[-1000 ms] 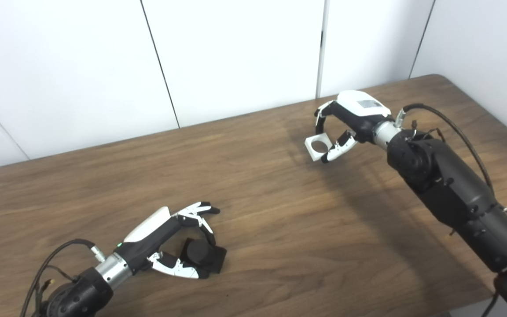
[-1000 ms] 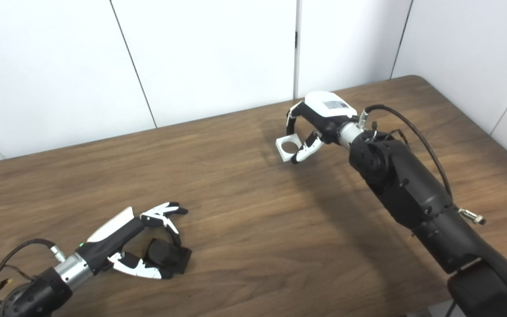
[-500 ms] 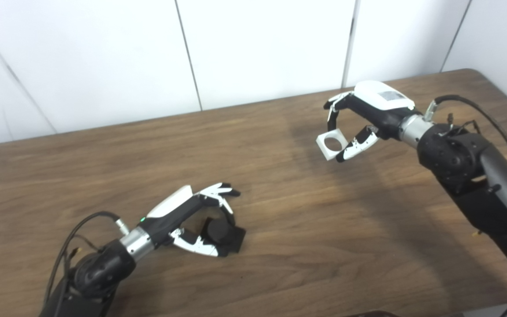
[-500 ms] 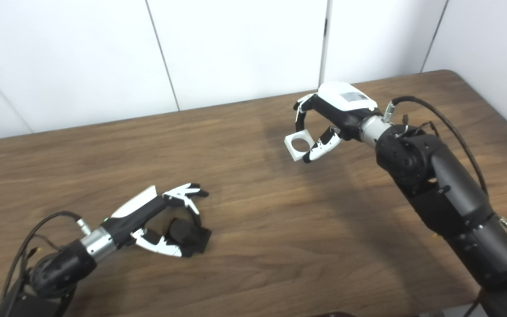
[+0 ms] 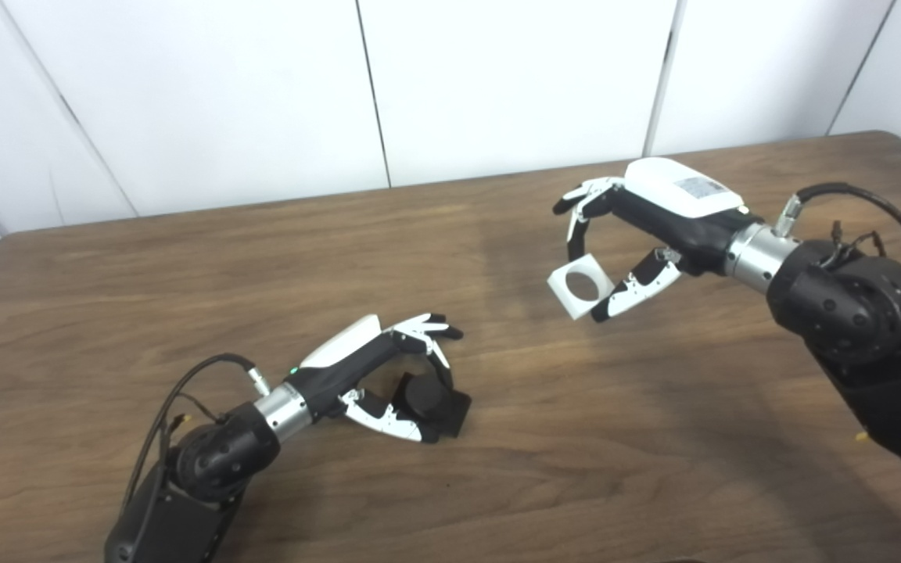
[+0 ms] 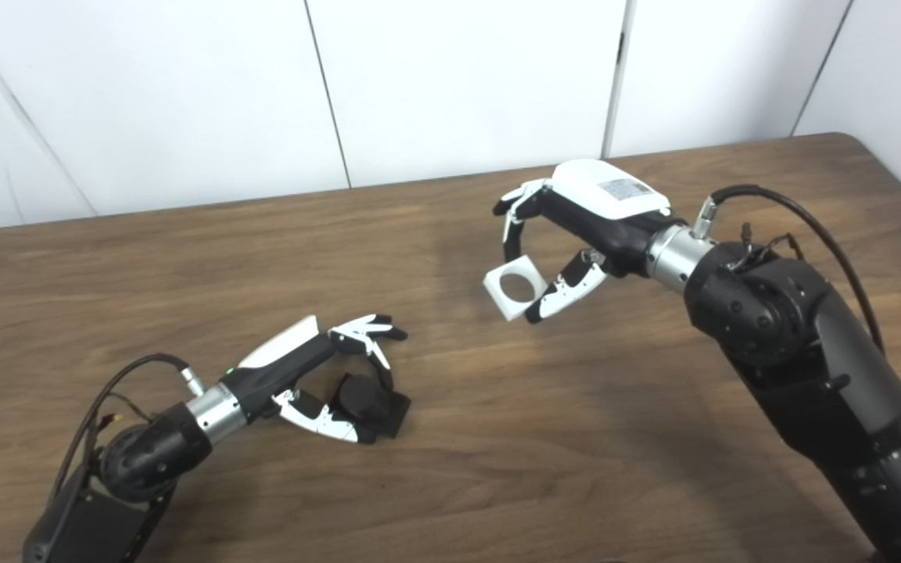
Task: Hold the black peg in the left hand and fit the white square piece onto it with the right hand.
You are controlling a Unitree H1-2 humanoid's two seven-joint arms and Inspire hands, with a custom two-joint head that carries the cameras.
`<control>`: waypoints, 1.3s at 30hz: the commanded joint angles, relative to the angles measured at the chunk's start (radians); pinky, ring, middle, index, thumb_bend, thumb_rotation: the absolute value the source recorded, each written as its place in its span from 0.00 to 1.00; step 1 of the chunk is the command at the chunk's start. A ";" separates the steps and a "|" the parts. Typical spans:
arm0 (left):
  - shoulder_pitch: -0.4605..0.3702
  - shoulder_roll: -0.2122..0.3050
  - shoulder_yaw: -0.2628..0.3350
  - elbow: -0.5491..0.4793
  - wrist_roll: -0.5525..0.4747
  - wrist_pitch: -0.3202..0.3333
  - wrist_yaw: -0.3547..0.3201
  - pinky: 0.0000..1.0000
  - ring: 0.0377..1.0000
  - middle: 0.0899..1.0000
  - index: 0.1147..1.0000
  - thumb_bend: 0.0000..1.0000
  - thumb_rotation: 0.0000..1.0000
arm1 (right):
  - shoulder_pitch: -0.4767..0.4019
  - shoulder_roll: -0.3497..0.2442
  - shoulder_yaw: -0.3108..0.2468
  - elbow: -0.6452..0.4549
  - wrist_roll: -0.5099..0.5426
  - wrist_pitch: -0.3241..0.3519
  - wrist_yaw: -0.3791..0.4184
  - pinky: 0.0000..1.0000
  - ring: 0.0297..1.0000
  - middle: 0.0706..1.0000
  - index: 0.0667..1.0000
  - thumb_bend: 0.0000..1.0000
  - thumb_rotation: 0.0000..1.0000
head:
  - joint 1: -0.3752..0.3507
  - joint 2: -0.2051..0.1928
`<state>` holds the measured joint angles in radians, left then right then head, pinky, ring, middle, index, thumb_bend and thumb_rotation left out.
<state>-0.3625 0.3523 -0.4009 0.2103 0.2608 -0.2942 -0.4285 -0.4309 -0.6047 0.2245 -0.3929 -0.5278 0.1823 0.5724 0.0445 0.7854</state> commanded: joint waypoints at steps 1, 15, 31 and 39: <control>0.010 0.005 -0.028 0.042 0.048 0.065 -0.036 0.96 0.98 0.88 0.42 0.52 0.08 | -0.045 0.000 -0.013 -0.046 0.014 -0.011 0.004 0.77 0.87 0.81 0.44 0.52 0.14 | 0.007 0.002; 0.014 -0.014 -0.030 0.012 0.069 0.103 -0.043 0.98 0.98 0.89 0.42 0.52 0.08 | -0.047 0.105 0.050 -0.104 0.000 0.015 0.058 0.79 0.86 0.80 0.44 0.52 0.14 | 0.031 0.016; 0.010 -0.032 -0.037 0.030 0.073 0.090 -0.035 0.97 0.98 0.89 0.42 0.52 0.08 | -0.057 0.225 0.153 -0.078 -0.068 0.031 0.107 0.82 0.87 0.80 0.44 0.52 0.14 | 0.069 0.024; 0.009 -0.036 -0.040 0.028 0.084 0.089 -0.031 0.97 0.98 0.88 0.42 0.52 0.08 | -0.057 0.252 0.172 -0.072 -0.085 0.047 0.128 0.84 0.88 0.81 0.44 0.52 0.14 | 0.081 0.025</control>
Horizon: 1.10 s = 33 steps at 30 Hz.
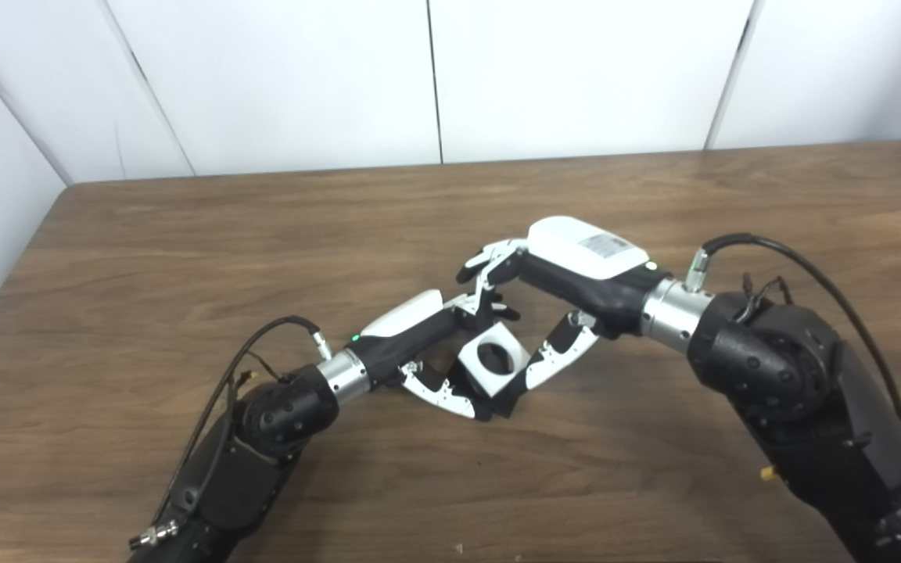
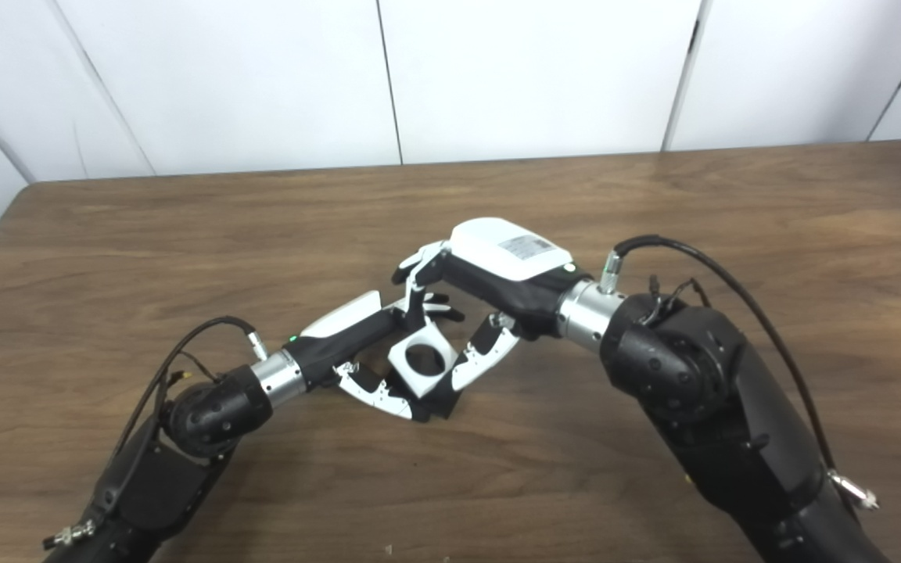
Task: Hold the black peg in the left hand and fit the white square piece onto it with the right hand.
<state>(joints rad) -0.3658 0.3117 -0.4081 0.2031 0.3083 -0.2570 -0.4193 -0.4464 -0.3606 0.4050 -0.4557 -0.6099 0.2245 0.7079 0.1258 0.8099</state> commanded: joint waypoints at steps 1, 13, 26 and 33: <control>0.012 0.004 -0.032 0.036 0.037 0.050 -0.039 0.97 0.98 0.87 0.42 0.52 0.08 | -0.042 0.010 -0.007 -0.008 -0.004 0.005 -0.006 0.85 0.88 0.81 0.44 0.52 0.14 | 0.000 0.000; 0.016 0.004 -0.040 0.019 0.046 0.068 -0.042 0.97 0.98 0.88 0.43 0.52 0.08 | -0.041 0.029 0.014 0.032 -0.011 -0.020 -0.011 0.83 0.87 0.80 0.44 0.52 0.14 | 0.001 0.004; 0.021 0.004 -0.046 -0.001 0.043 0.082 -0.038 0.96 0.98 0.88 0.43 0.52 0.08 | -0.043 0.032 0.009 0.071 -0.002 -0.035 -0.026 0.82 0.86 0.80 0.44 0.52 0.14 | 0.009 0.008; 0.020 0.008 -0.050 -0.004 0.043 0.085 -0.039 0.98 0.98 0.88 0.43 0.52 0.08 | -0.046 0.034 0.009 0.091 -0.001 -0.034 -0.030 0.83 0.86 0.79 0.44 0.52 0.14 | 0.008 0.008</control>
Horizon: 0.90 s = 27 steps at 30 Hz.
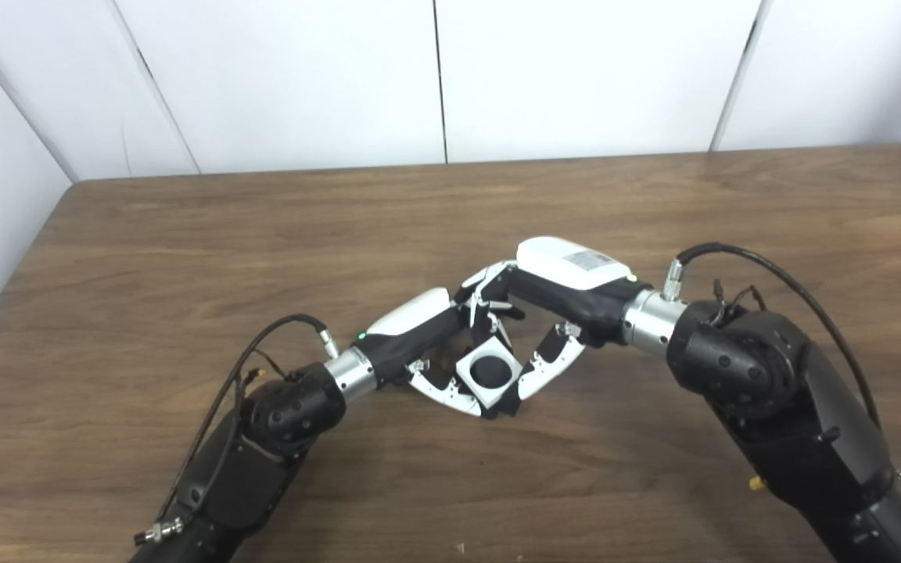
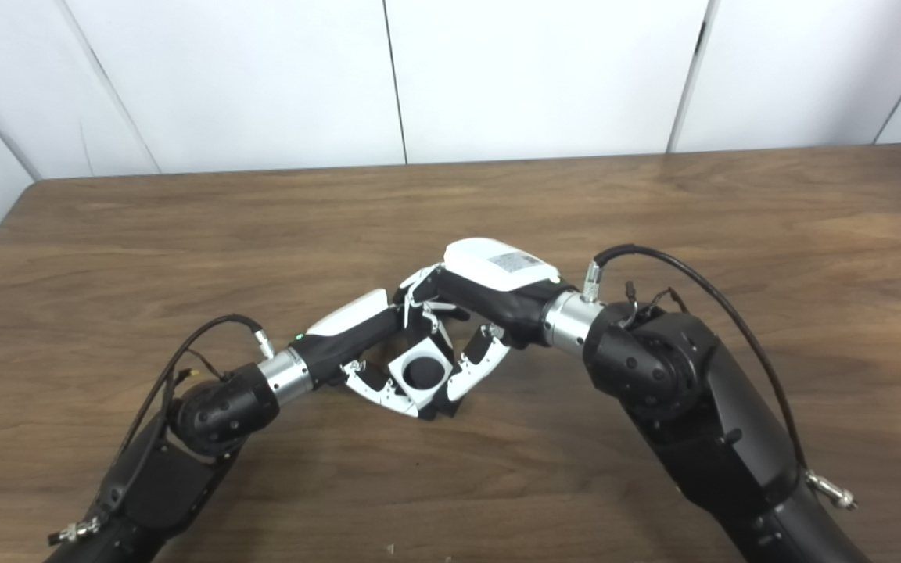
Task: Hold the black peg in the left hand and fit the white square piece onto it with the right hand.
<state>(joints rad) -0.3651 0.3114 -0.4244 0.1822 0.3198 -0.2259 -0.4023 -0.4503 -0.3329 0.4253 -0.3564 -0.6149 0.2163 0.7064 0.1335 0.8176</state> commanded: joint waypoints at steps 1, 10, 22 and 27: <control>0.020 0.009 -0.034 0.014 0.032 0.056 -0.055 0.98 0.98 0.88 0.43 0.52 0.08 | -0.042 0.006 -0.012 -0.008 0.005 -0.025 -0.029 0.82 0.86 0.79 0.44 0.52 0.14 | 0.002 0.003; 0.021 0.008 -0.037 0.008 0.028 0.057 -0.056 0.96 0.98 0.88 0.43 0.52 0.08 | -0.038 0.007 -0.017 0.003 0.005 -0.016 -0.034 0.82 0.86 0.79 0.44 0.52 0.14 | 0.005 0.008; 0.024 0.005 -0.037 0.010 0.027 0.054 -0.052 0.96 0.98 0.88 0.42 0.52 0.08 | -0.031 0.007 -0.017 0.043 0.016 -0.031 -0.062 0.81 0.85 0.79 0.44 0.52 0.14 | 0.009 0.012; 0.026 0.008 -0.037 0.006 0.026 0.054 -0.053 0.96 0.98 0.88 0.42 0.52 0.08 | -0.027 0.012 -0.022 0.058 0.021 -0.029 -0.075 0.82 0.85 0.78 0.44 0.52 0.14 | 0.012 0.016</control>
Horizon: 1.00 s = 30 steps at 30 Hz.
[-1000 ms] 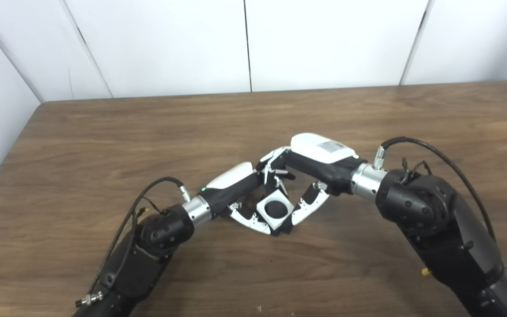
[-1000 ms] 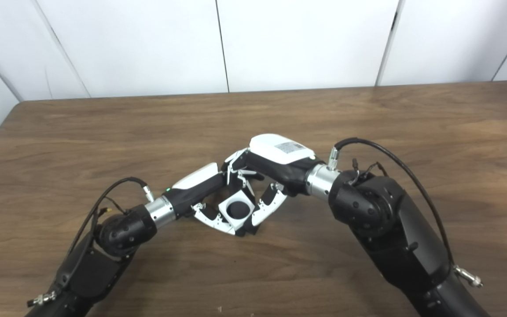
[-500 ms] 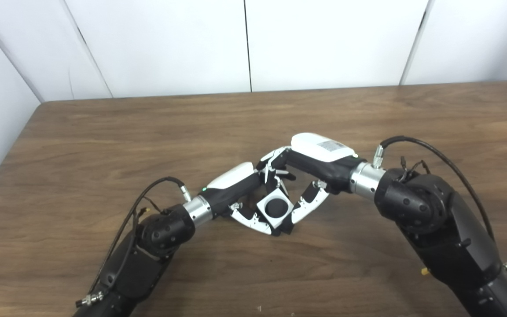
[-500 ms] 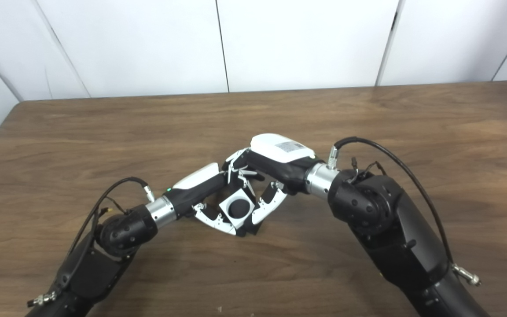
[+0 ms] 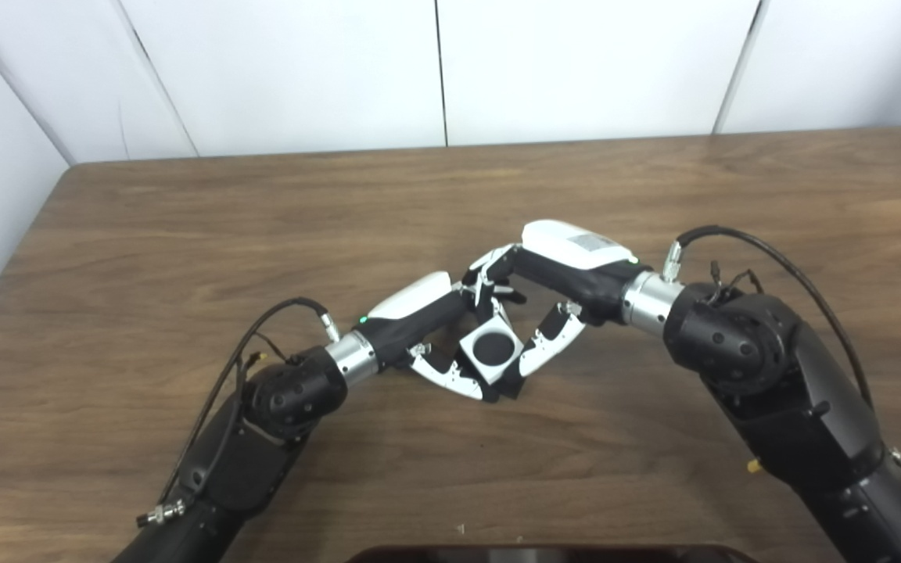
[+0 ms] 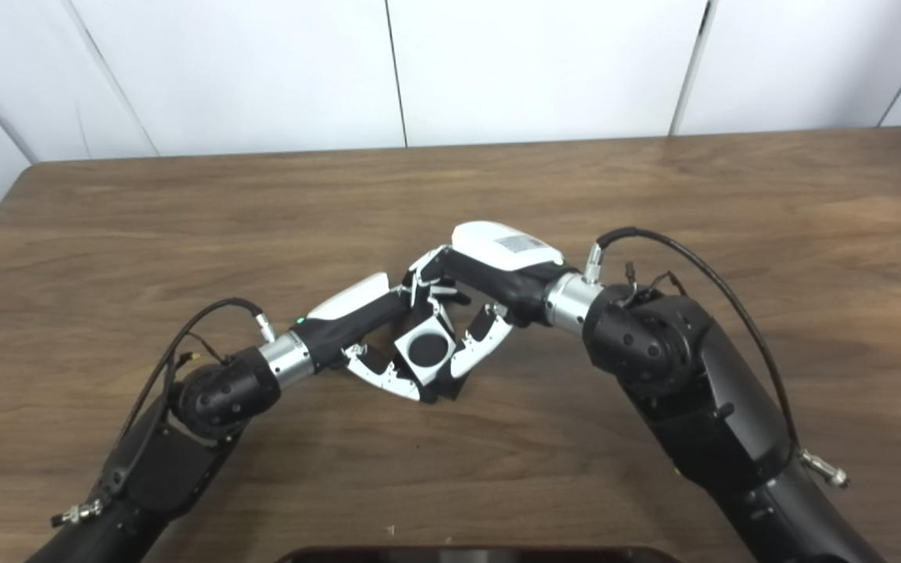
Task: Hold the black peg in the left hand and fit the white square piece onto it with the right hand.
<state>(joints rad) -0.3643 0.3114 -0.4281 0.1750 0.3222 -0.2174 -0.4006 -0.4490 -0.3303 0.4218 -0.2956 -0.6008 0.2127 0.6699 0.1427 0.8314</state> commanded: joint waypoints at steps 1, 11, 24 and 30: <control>0.025 0.008 -0.032 0.013 0.020 0.045 -0.056 0.96 0.98 0.88 0.42 0.52 0.08 | -0.027 0.010 -0.019 0.001 0.009 -0.024 -0.041 0.82 0.85 0.78 0.44 0.52 0.14 | 0.003 0.003; 0.025 0.013 -0.028 0.008 0.016 0.047 -0.057 0.97 0.98 0.87 0.42 0.52 0.08 | -0.017 0.003 -0.013 0.018 0.012 -0.014 -0.039 0.81 0.85 0.80 0.45 0.52 0.15 | 0.000 0.009; 0.022 0.013 -0.027 0.007 0.013 0.058 -0.062 0.95 0.98 0.88 0.42 0.52 0.08 | -0.006 -0.016 -0.020 0.003 0.017 0.012 -0.019 0.80 0.89 0.95 0.89 0.93 0.27 | -0.003 0.009; 0.019 0.012 -0.027 0.011 0.011 0.056 -0.061 0.95 0.98 0.88 0.42 0.52 0.08 | -0.007 -0.019 -0.022 0.004 0.018 0.013 -0.018 0.81 0.89 0.94 0.88 0.93 0.27 | -0.005 0.011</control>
<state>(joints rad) -0.3635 0.3118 -0.4269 0.1722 0.3196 -0.2124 -0.4001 -0.4249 -0.3405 0.4173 -0.2678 -0.5840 0.2256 0.6657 0.1365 0.8406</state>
